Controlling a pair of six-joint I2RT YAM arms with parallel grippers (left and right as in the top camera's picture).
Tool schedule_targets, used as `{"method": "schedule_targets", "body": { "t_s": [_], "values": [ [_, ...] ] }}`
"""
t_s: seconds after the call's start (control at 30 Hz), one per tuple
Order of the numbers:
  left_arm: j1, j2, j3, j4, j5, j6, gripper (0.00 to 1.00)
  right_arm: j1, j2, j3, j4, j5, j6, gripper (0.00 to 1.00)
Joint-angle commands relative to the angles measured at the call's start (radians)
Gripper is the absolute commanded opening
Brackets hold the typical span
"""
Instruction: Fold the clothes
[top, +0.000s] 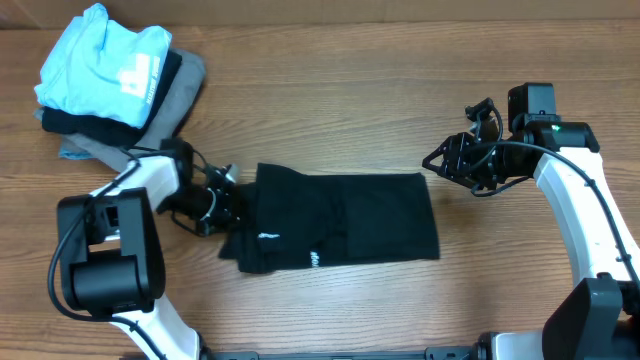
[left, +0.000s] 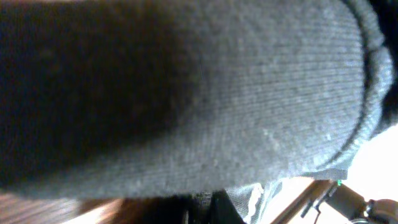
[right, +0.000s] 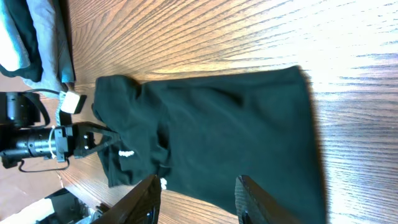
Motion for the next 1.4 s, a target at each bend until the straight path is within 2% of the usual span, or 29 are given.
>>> {"method": "schedule_targets", "body": {
  "t_s": [0.0,0.03,0.13,0.23,0.33,0.37,0.43,0.63,0.77,0.87,1.07,1.1,1.23,1.37],
  "values": [
    [0.010,-0.025,0.021,-0.009,-0.054,0.029,0.19,-0.002,-0.004,0.011,0.005,0.002,-0.008,0.43],
    [0.005,-0.025,0.019,-0.009,-0.054,0.031,0.30,-0.002,-0.004,0.011,0.005,0.002,-0.008,0.43],
    [-0.029,-0.025,0.009,0.007,-0.057,0.046,0.53,-0.002,-0.004,0.011,0.005,0.002,-0.008,0.42],
    [-0.067,-0.025,-0.012,0.049,-0.061,0.045,0.63,-0.002,-0.004,0.011,0.004,0.002,-0.008,0.42],
    [-0.107,-0.024,-0.039,0.084,-0.108,0.020,0.65,-0.002,-0.004,0.011,0.004,0.002,-0.008,0.42],
    [-0.121,-0.024,-0.049,0.097,-0.138,-0.004,0.65,-0.002,-0.004,0.011,0.004,0.002,-0.008,0.42],
    [-0.141,-0.024,-0.066,0.117,-0.186,-0.043,0.56,-0.002,-0.004,0.011,0.004,0.002,-0.008,0.42],
    [-0.155,-0.024,-0.084,0.135,-0.263,-0.124,0.05,-0.002,-0.004,0.011,0.001,0.002,-0.008,0.42],
    [-0.140,-0.027,-0.069,0.100,-0.262,-0.144,0.04,-0.002,-0.004,0.011,-0.010,0.002,-0.008,0.41],
    [-0.098,-0.034,0.007,-0.021,-0.264,-0.124,0.04,-0.002,-0.004,0.011,-0.014,0.002,-0.008,0.41],
    [0.011,-0.093,0.278,-0.314,-0.296,-0.061,0.04,-0.002,-0.004,0.011,-0.016,0.002,-0.008,0.41],
    [0.031,-0.111,0.386,-0.387,-0.301,-0.059,0.04,-0.002,-0.004,0.011,-0.016,0.002,-0.008,0.41],
    [0.021,-0.127,0.562,-0.448,-0.233,-0.068,0.04,-0.002,-0.004,0.011,-0.012,0.002,-0.008,0.40],
    [-0.058,-0.126,0.596,-0.446,-0.233,-0.097,0.04,-0.002,-0.004,0.011,-0.014,0.002,-0.008,0.40]
  ]
}}
